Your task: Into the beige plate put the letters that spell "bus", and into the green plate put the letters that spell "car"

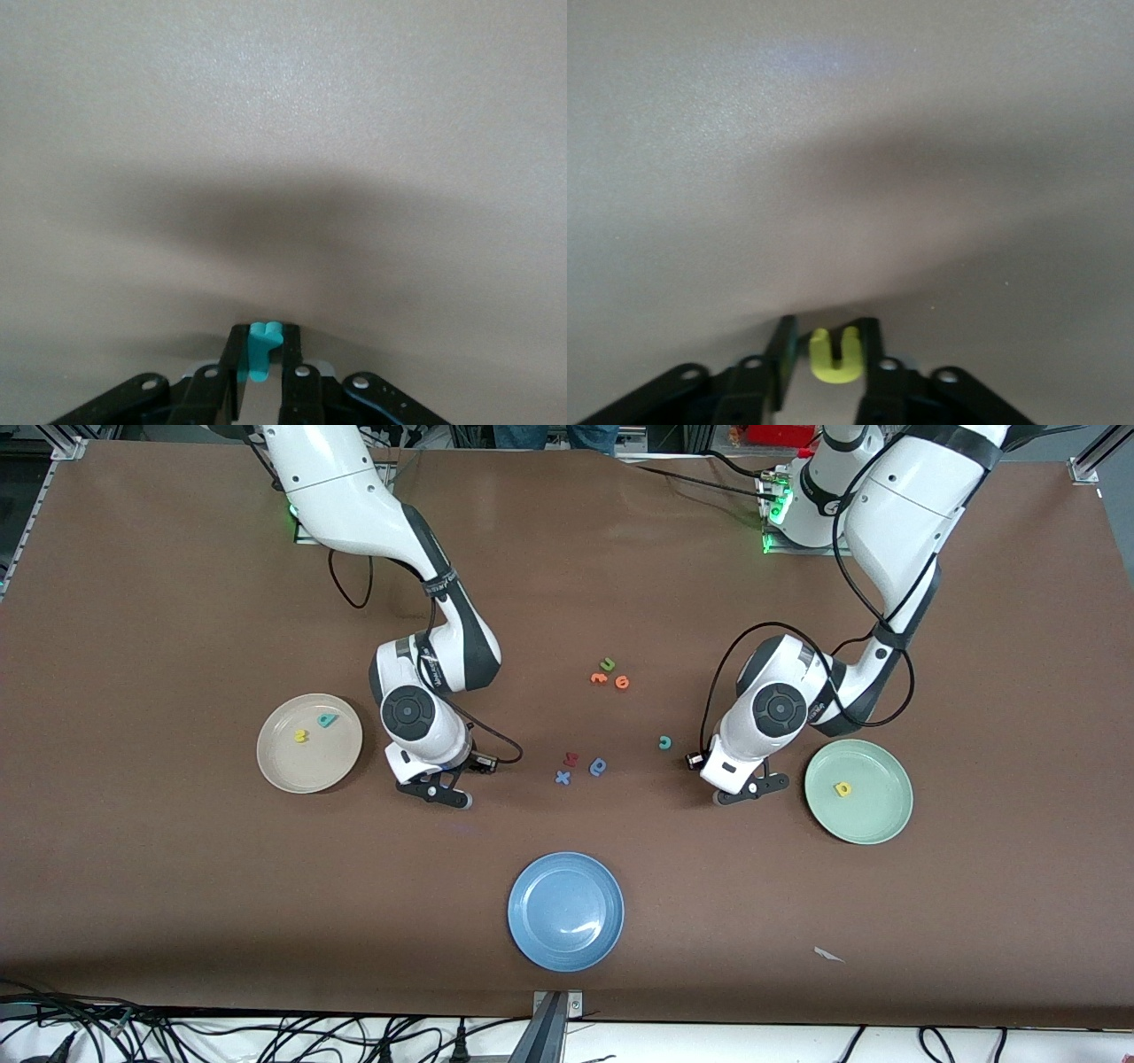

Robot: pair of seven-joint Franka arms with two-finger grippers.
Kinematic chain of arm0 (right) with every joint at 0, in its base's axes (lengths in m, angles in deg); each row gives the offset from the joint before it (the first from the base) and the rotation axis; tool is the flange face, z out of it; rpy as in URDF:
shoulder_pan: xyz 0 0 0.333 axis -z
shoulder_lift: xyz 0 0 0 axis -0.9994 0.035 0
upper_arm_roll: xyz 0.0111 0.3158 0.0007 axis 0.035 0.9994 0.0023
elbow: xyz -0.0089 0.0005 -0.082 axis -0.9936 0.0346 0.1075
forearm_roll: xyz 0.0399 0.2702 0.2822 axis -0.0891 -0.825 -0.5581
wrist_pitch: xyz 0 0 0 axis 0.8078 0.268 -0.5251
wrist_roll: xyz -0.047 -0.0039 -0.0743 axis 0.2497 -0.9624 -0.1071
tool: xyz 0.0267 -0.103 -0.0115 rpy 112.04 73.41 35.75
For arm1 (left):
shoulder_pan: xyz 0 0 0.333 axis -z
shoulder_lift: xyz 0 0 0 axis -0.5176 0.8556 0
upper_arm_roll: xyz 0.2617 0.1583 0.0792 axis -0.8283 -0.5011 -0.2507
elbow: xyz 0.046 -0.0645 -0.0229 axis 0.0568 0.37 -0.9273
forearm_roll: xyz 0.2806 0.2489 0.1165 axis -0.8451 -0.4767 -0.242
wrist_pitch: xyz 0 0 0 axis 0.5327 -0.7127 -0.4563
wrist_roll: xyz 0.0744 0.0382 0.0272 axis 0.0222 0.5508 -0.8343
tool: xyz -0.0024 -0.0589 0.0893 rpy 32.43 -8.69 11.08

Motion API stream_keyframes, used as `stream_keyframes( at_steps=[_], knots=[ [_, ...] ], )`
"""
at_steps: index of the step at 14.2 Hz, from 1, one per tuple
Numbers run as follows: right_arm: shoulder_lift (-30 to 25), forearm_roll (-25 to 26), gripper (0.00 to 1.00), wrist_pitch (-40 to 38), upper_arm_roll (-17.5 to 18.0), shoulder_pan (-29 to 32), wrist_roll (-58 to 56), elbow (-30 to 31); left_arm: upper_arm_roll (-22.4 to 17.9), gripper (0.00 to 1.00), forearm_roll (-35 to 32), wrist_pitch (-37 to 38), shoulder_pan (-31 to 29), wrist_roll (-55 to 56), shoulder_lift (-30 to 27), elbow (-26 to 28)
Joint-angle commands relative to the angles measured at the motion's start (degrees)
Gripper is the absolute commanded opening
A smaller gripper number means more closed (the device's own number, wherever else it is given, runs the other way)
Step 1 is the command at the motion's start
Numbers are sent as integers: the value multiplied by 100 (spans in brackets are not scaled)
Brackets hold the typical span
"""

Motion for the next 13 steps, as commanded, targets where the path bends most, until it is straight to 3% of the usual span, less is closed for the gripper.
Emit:
stream_keyframes(
  at_steps=[1, 6, 9, 13],
  knots=[
    [52, -104, 0, 43, -17, -74, -9, 21, -7, 17, -322, 29, 13, 50, -3, 89],
    [-175, 1, 0, -413, -227, -48, -166, -32, -7, 11, -322, 29, 13, 41, 6, 81],
    [-465, -25, 0, -1150, -736, -30, -1157, -23, -7, 8, -322, 64, -4, -20, -29, 11],
    [-791, -60, 0, -1994, -1589, -13, -2625, 231, -33, 6, -322, 767, -285, -845, -274, -262]
  ],
)
